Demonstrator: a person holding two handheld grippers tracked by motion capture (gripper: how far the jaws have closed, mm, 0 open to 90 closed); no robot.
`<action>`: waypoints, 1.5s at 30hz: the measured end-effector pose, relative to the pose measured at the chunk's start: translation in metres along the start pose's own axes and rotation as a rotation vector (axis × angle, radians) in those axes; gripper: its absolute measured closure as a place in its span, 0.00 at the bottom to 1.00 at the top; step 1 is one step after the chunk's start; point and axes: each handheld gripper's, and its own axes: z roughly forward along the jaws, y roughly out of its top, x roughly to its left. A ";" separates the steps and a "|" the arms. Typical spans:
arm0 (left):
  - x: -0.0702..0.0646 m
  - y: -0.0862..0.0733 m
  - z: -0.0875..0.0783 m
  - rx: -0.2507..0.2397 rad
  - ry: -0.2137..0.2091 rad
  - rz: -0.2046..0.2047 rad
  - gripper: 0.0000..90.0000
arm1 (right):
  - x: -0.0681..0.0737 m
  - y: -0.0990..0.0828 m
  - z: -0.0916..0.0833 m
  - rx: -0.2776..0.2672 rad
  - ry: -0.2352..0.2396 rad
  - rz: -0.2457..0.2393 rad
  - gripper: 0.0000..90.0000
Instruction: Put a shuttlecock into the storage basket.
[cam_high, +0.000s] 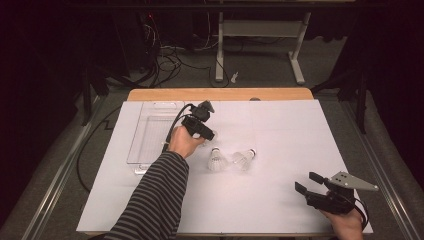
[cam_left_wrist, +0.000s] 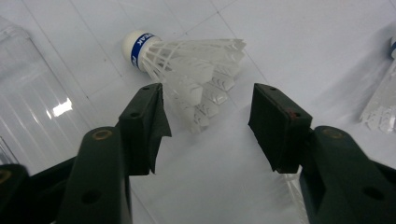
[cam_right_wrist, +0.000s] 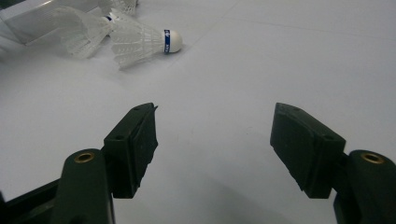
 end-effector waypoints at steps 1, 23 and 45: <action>0.001 0.000 0.001 0.004 0.002 -0.001 0.53 | 0.000 0.000 0.000 0.000 0.000 0.001 0.36; 0.009 0.002 0.016 0.049 0.002 -0.046 0.69 | 0.000 0.000 0.000 -0.002 0.009 0.001 0.35; 0.011 0.000 0.015 0.057 0.040 -0.057 0.92 | 0.001 0.000 0.000 -0.006 0.002 -0.007 0.35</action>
